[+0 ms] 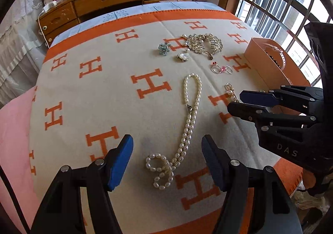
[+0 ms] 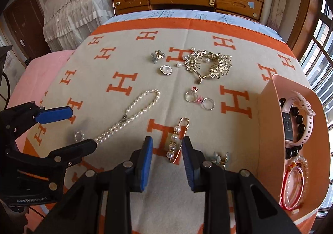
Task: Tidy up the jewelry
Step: 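Grasp the pearl pin with the right tool while the left tool approaches the pearl necklace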
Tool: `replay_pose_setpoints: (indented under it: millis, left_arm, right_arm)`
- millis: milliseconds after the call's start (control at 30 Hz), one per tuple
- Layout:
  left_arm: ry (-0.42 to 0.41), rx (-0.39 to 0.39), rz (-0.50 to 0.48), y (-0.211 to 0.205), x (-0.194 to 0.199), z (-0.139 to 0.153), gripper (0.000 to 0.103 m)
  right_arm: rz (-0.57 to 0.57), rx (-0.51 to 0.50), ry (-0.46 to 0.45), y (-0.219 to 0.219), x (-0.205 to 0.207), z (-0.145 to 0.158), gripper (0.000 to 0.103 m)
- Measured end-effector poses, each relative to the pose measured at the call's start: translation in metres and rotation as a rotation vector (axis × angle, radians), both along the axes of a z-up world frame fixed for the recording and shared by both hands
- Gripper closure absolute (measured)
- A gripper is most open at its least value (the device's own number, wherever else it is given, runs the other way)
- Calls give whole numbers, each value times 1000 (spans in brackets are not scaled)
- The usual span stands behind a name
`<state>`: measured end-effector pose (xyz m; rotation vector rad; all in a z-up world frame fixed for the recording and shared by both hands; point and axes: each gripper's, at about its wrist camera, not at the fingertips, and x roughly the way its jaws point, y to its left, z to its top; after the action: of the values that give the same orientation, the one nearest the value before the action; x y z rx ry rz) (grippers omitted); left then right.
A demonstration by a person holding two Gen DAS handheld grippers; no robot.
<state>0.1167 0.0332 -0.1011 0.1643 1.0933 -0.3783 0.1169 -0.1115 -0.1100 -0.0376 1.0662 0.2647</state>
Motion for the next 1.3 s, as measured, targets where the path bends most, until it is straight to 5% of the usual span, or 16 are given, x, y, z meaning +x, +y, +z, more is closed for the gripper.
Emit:
replay_pose_setpoints:
  millis: [233, 300, 433, 667, 800, 900, 1000, 1167, 1300]
  left_arm:
    - [23, 0, -48, -10, 6, -8, 37]
    - [23, 3, -61, -14, 7, -8, 42]
    - [71, -14, -83, -18, 13, -14, 70]
    - [65, 71, -137, -31, 18, -16, 70]
    - [126, 108, -169, -36, 28, -15, 72]
    - [167, 137, -174, -40, 36, -14, 94]
    - [198, 154, -156, -44, 40, -13, 96]
    - [258, 38, -56, -28, 50, -8, 96]
    - [227, -1, 7, -14, 50, 10, 96]
  right_arm:
    - [18, -88, -39, 5, 0, -5, 96]
    - [9, -58, -35, 0, 0, -5, 96]
    - [-19, 32, -8, -15, -3, -4, 96]
    - [-29, 109, -39, -27, -21, 10, 96]
    - [-41, 142, -52, -36, -28, 16, 96]
    - [-53, 169, -70, -44, -32, 22, 96]
    - [-65, 198, -82, -53, -37, 25, 96]
    - [-69, 237, -107, -65, -45, 32, 96]
    - [-65, 265, -122, -73, -51, 38, 96]
